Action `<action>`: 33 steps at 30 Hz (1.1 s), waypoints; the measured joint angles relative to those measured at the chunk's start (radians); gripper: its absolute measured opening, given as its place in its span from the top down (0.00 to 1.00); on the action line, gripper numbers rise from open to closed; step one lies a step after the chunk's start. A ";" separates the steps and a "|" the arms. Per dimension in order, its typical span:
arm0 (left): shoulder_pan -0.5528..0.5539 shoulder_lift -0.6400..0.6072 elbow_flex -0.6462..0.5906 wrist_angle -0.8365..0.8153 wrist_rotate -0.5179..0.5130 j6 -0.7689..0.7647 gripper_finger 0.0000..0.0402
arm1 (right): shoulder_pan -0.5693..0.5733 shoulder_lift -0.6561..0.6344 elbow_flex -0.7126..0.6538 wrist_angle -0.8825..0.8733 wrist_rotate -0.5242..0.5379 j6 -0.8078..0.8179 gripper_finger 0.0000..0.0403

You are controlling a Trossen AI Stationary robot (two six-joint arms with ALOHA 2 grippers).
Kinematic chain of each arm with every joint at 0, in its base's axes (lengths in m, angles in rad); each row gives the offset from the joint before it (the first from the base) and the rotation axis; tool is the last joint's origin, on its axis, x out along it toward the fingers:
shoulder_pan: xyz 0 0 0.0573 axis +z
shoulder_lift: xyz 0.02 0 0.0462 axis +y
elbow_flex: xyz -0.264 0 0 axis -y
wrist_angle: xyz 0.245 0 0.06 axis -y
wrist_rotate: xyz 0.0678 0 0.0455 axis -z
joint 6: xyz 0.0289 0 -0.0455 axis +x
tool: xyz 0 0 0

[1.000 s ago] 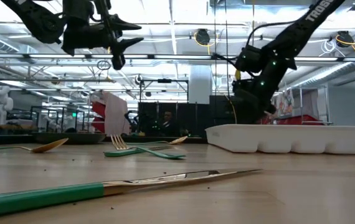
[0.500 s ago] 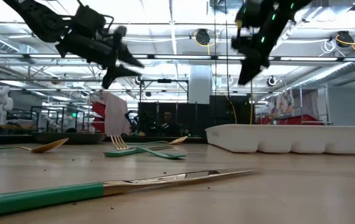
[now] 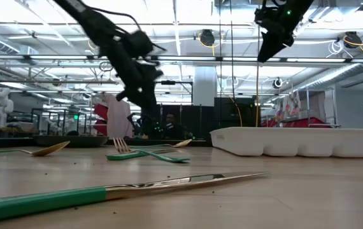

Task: Sort silverware
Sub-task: Put the top green spoon into the silverware tray

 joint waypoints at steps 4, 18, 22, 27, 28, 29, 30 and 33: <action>0.000 0.126 0.114 -0.089 -0.052 0.075 0.67 | 0.000 0.000 0.000 -0.057 -0.001 0.002 0.64; 0.004 0.284 0.226 -0.111 0.002 0.135 0.67 | 0.001 0.000 0.000 -0.117 -0.012 0.002 0.64; 0.020 0.316 0.227 -0.111 -0.014 0.138 0.67 | 0.001 0.000 0.000 -0.117 -0.044 0.000 0.64; 0.029 0.363 0.227 -0.125 0.020 0.138 0.67 | 0.001 0.000 0.000 -0.117 -0.064 0.001 0.64; 0.028 0.367 0.227 -0.124 0.022 0.136 0.67 | 0.001 0.000 0.000 -0.117 -0.064 0.001 0.64; 0.027 0.372 0.228 -0.122 0.024 0.133 0.67 | 0.001 0.000 0.000 -0.117 -0.064 0.001 0.64; 0.026 0.376 0.228 -0.121 0.027 0.132 0.67 | 0.001 0.000 0.000 -0.117 -0.064 0.001 0.64; 0.020 0.380 0.229 -0.112 0.027 0.130 0.67 | 0.001 0.000 0.000 -0.117 -0.064 0.004 0.64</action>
